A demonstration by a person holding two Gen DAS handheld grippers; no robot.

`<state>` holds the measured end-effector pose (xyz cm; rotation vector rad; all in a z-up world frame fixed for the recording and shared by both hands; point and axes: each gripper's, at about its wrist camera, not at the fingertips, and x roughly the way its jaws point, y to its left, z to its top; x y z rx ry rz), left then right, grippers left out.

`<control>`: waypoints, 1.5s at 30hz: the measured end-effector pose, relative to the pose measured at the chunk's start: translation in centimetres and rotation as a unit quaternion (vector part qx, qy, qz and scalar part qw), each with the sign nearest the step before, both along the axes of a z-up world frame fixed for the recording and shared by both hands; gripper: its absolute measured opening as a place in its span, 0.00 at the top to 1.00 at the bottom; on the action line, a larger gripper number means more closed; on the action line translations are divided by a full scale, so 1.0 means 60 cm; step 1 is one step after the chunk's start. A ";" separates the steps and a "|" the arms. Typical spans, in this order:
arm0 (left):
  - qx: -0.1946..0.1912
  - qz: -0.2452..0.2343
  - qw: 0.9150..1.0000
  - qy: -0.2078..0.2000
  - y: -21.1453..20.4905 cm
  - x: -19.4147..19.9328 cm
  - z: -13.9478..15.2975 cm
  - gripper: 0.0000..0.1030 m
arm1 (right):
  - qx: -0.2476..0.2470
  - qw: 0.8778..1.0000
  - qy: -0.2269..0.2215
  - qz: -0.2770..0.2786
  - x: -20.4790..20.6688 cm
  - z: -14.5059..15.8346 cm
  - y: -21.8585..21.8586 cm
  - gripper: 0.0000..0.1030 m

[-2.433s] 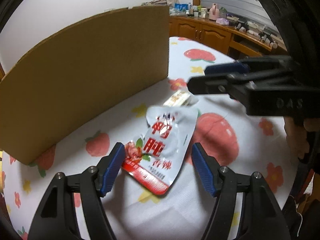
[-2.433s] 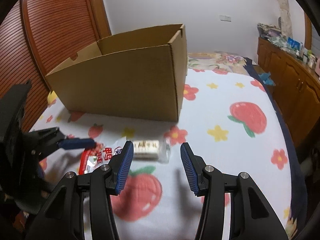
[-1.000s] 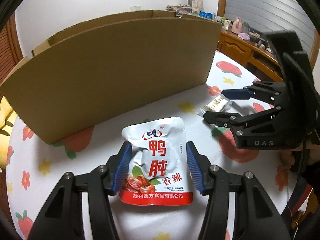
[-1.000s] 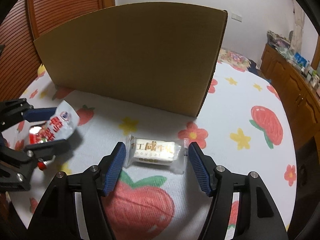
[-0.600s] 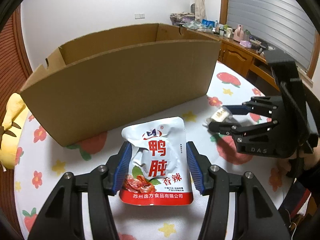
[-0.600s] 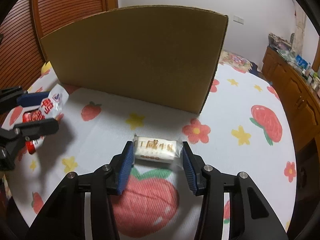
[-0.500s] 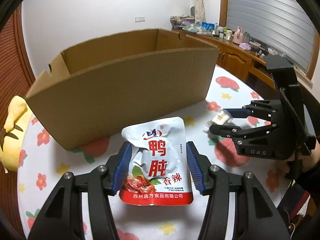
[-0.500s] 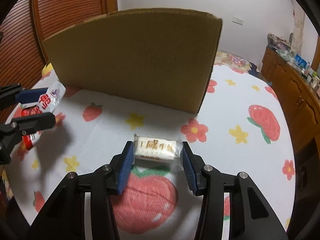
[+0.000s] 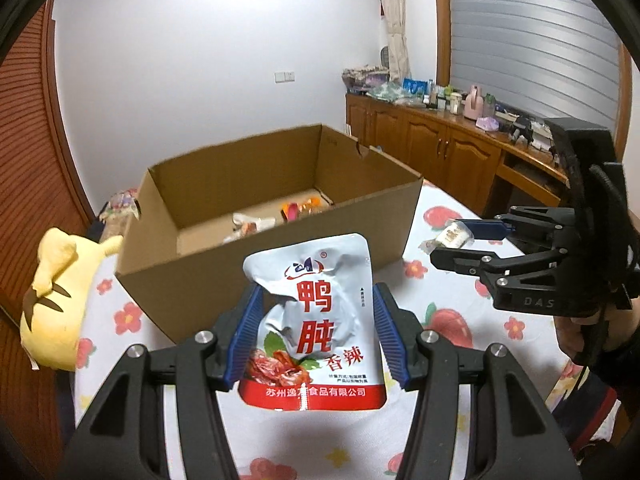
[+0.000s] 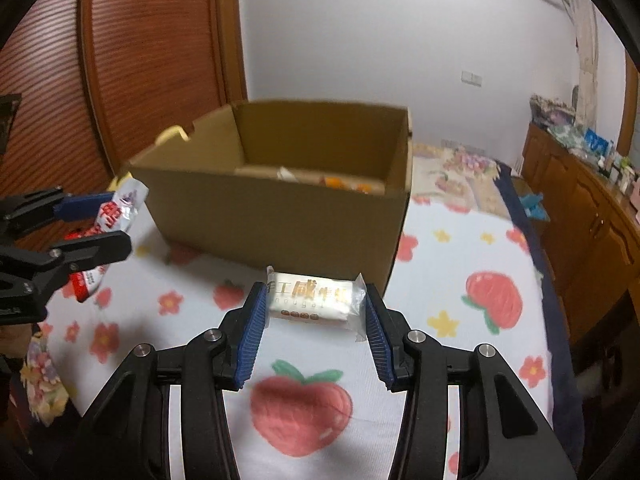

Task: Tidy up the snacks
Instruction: 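Carry duck packet with left tool while right tool carries milk bar over box, then open both tools over the box to drop duck packet and milk bar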

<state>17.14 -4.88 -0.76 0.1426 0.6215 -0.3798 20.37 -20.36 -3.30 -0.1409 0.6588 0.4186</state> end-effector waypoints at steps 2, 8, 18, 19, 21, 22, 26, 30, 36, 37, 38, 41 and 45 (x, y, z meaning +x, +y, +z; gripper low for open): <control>-0.001 0.001 1.000 -0.006 0.002 -0.002 0.007 0.47 | 0.005 1.000 -0.011 0.004 -0.007 0.019 0.003 0.54; -0.006 0.001 1.000 -0.021 0.012 0.006 0.034 0.47 | 0.015 0.999 -0.036 0.015 -0.004 0.058 0.013 0.54; -0.001 0.015 0.999 -0.030 0.025 0.083 0.060 0.47 | 0.022 0.997 -0.060 0.031 0.056 0.106 0.039 0.53; 0.000 0.017 0.999 -0.030 0.027 0.090 0.061 0.47 | 0.022 0.997 -0.061 0.032 0.061 0.108 0.040 0.53; 0.001 0.021 0.999 -0.028 0.030 0.108 0.061 0.47 | 0.023 0.997 -0.061 0.035 0.076 0.111 0.045 0.53; 0.001 0.024 0.999 -0.027 0.031 0.118 0.060 0.47 | 0.023 0.997 -0.060 0.035 0.084 0.111 0.046 0.53; 0.000 0.031 0.999 -0.020 0.034 0.148 0.053 0.47 | 0.022 0.998 -0.053 0.039 0.109 0.106 0.052 0.53; 0.001 0.036 0.999 -0.008 0.037 0.172 0.038 0.46 | 0.015 0.998 -0.045 0.043 0.127 0.098 0.055 0.53; 0.016 0.043 0.999 0.005 0.038 0.203 0.023 0.45 | 0.001 0.998 -0.034 0.047 0.148 0.088 0.068 0.53; 0.016 0.044 0.999 0.006 0.040 0.209 0.023 0.45 | -0.002 0.998 -0.032 0.047 0.152 0.086 0.070 0.53; 0.016 0.045 0.999 0.008 0.042 0.215 0.023 0.45 | -0.005 0.998 -0.030 0.047 0.157 0.085 0.073 0.53; 0.017 0.052 0.998 0.014 0.048 0.232 0.022 0.45 | -0.012 0.999 -0.021 0.048 0.170 0.080 0.079 0.53; 0.016 0.062 0.998 0.020 0.057 0.251 0.018 0.44 | -0.015 0.999 -0.016 0.034 0.190 0.078 0.081 0.53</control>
